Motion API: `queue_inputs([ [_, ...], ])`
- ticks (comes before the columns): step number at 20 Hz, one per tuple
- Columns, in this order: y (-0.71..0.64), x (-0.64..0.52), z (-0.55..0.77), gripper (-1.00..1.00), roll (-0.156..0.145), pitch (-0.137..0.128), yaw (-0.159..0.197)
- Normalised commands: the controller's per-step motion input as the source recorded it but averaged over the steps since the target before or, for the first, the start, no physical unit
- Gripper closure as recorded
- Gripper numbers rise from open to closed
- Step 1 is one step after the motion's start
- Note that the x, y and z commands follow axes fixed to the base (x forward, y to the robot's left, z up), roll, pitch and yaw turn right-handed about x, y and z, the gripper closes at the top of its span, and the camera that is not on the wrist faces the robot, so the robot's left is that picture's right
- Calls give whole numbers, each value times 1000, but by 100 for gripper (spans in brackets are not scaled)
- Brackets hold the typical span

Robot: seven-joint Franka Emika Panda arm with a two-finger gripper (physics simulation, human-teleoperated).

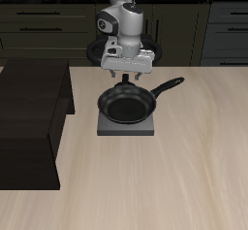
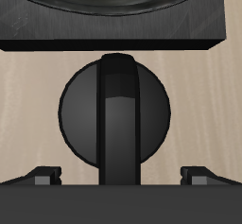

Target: Place the frypan on the flat stove and turn on the stove

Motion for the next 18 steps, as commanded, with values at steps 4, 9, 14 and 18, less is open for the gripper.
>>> queue_inputs([
  [4, 25, 35, -254, -100, 4, 56, -40],
  [9, -22, 5, -144, -100, -3, 24, -40],
  [14, -45, 39, -209, -100, 31, 67, -71],
  [18, -154, 3, -105, 100, -7, 28, -58],
])
